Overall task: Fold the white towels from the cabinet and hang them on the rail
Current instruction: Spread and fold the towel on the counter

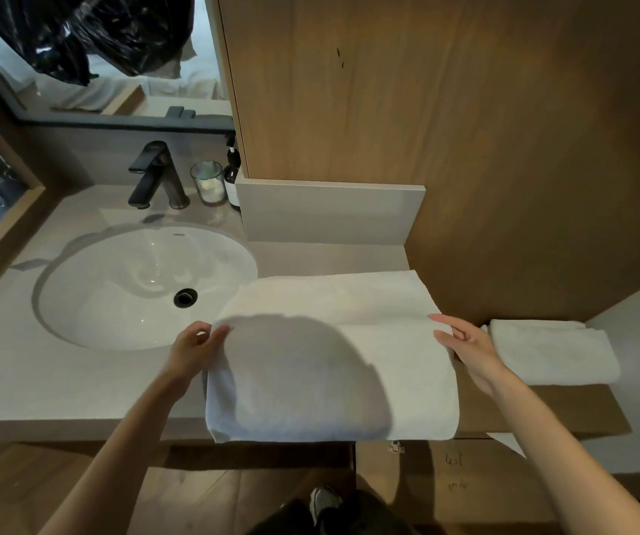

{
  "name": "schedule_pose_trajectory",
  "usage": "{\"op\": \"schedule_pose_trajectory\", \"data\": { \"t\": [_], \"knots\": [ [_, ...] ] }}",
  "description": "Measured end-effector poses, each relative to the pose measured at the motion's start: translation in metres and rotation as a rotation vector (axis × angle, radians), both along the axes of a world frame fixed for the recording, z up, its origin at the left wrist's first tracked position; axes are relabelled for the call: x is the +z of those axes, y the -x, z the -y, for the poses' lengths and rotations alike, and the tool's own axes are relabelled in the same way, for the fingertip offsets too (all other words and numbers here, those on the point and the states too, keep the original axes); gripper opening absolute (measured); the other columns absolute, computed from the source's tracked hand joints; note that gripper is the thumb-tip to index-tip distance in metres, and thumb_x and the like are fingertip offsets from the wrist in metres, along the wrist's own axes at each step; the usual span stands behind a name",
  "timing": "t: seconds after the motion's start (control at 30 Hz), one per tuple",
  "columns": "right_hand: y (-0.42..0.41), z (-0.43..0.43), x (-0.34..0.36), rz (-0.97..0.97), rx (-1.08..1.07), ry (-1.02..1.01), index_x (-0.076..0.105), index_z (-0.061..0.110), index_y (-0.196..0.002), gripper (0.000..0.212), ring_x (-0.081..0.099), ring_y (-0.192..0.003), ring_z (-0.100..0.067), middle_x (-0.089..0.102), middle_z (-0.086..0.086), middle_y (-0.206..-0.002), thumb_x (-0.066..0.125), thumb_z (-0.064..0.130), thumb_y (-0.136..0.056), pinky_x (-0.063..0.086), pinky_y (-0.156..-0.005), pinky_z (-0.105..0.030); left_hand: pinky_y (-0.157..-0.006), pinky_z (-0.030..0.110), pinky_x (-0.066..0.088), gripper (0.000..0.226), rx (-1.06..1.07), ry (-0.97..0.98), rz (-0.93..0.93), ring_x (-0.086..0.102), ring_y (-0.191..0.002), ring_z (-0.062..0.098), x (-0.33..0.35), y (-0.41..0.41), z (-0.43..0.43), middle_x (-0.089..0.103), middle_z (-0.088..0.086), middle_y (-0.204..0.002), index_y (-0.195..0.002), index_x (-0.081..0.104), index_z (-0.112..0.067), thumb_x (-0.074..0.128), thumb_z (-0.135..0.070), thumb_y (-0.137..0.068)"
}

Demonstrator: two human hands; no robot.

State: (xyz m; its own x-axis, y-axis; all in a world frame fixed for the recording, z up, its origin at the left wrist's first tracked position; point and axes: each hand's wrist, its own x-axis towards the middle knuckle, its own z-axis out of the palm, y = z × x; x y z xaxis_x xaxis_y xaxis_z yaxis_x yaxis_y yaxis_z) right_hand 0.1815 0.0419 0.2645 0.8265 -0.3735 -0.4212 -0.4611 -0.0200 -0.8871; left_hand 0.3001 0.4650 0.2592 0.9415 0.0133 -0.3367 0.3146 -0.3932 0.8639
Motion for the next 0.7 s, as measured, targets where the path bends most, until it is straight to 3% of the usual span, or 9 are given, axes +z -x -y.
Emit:
{"op": "schedule_pose_trajectory", "data": {
  "t": [0.13, 0.23, 0.33, 0.43, 0.6, 0.7],
  "knots": [
    [0.003, 0.003, 0.007, 0.058, -0.072, -0.069, 0.067, 0.022, -0.119, 0.038, 0.065, -0.108, -0.009, 0.07, 0.001, -0.116, 0.066, 0.0, -0.087, 0.052, -0.09, -0.023, -0.062, 0.023, 0.043, 0.015, 0.025, 0.142, 0.018, 0.054, -0.077, 0.019, 0.015, -0.002, -0.001, 0.058, 0.003, -0.077, -0.094, 0.054, -0.015, 0.068, -0.017, -0.088],
    [0.002, 0.002, 0.012, 0.066, -0.116, -0.029, 0.068, 0.019, -0.116, 0.042, 0.064, -0.11, -0.017, 0.069, -0.005, -0.118, 0.07, -0.005, -0.082, 0.052, -0.095, -0.03, -0.068, 0.019, 0.046, 0.041, -0.094, 0.115, 0.092, 0.061, -0.073, 0.008, 0.027, -0.003, -0.006, 0.063, -0.003, -0.08, -0.12, 0.05, -0.027, 0.069, -0.009, -0.087],
    [0.001, 0.002, 0.018, 0.054, -0.109, 0.011, 0.066, 0.014, -0.12, 0.048, 0.066, -0.102, -0.013, 0.07, -0.001, -0.109, 0.073, -0.008, -0.078, 0.055, -0.073, -0.014, -0.062, 0.006, 0.039, 0.043, -0.262, 0.025, 0.169, 0.047, -0.053, 0.0, 0.034, -0.006, -0.012, 0.049, -0.015, -0.056, -0.119, 0.06, -0.022, 0.07, 0.0, -0.084],
    [-0.001, 0.004, 0.022, 0.036, -0.094, 0.005, 0.064, 0.01, -0.123, 0.056, 0.067, -0.093, -0.01, 0.071, -0.004, -0.106, 0.075, -0.012, -0.073, 0.053, -0.062, -0.01, -0.058, 0.004, 0.033, 0.041, -0.283, -0.094, 0.229, 0.038, -0.05, 0.002, 0.041, -0.013, -0.012, 0.036, -0.007, -0.062, -0.111, 0.067, -0.018, 0.076, 0.003, -0.077],
    [-0.006, 0.013, 0.03, -0.023, -0.077, -0.283, 0.063, 0.01, -0.126, 0.064, 0.065, -0.108, -0.022, 0.069, -0.009, -0.117, 0.076, -0.011, -0.067, 0.05, -0.089, -0.029, -0.057, 0.008, 0.033, 0.035, -0.241, -0.175, 0.259, 0.035, -0.051, 0.006, 0.045, -0.021, -0.013, 0.036, -0.012, -0.056, -0.097, 0.071, -0.024, 0.08, -0.001, -0.073],
    [-0.006, 0.015, 0.036, 0.008, -0.104, -0.304, 0.065, 0.011, -0.121, 0.058, 0.065, -0.108, -0.021, 0.07, -0.008, -0.115, 0.079, -0.003, -0.067, 0.049, -0.093, -0.03, -0.064, 0.009, 0.035, 0.033, -0.303, -0.078, 0.204, 0.035, -0.051, 0.004, 0.052, -0.023, -0.015, 0.032, -0.014, -0.051, -0.103, 0.07, -0.024, 0.075, -0.001, -0.08]
  ]
}}
